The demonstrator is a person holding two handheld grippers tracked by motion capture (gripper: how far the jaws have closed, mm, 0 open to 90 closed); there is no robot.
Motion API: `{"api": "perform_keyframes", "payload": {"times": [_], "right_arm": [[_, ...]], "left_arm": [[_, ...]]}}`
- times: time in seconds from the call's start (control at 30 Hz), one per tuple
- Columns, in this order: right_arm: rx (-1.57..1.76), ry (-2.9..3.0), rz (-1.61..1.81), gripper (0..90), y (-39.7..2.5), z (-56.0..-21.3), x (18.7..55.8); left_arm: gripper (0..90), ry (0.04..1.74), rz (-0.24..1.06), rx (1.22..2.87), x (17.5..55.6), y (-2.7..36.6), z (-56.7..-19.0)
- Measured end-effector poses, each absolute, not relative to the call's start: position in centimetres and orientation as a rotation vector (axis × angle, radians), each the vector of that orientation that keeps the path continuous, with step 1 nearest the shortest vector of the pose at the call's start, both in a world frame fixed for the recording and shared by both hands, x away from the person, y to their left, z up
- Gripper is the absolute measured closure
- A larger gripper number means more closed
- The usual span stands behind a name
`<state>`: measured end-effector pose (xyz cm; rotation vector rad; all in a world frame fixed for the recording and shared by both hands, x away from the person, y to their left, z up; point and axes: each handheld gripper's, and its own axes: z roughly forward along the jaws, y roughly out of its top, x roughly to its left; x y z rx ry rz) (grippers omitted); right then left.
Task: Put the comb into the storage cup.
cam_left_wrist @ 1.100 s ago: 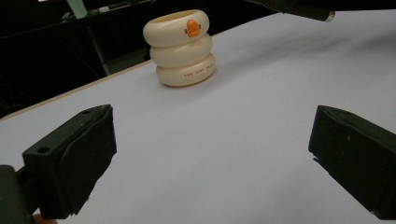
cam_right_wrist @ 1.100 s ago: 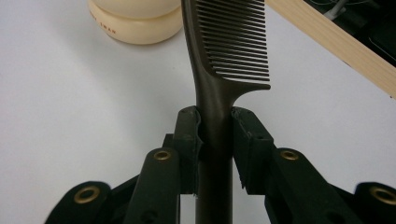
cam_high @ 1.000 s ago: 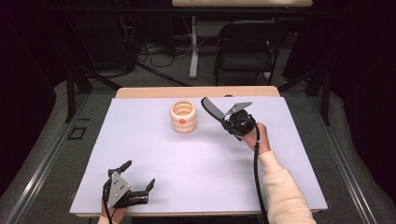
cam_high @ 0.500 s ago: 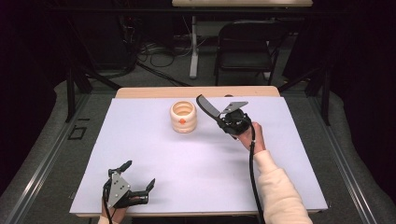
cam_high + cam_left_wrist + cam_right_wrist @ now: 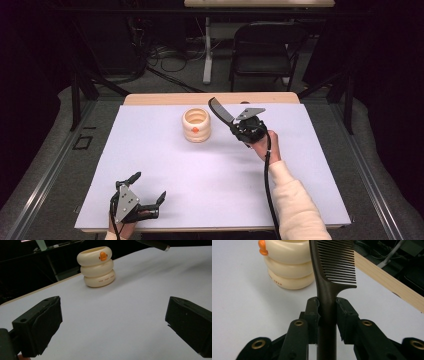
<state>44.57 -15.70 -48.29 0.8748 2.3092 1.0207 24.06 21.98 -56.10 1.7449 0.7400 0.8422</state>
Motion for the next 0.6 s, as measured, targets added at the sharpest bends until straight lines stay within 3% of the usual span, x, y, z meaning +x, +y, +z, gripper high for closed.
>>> {"api": "perform_keyframes", "payload": {"times": [0.6], "right_arm": [[0.884,2.248,1.108,72.6,-14.9,-46.9,45.0]], "left_arm": [[0.9,0.741,0.841,1.744,24.1,22.0,-56.1]]}}
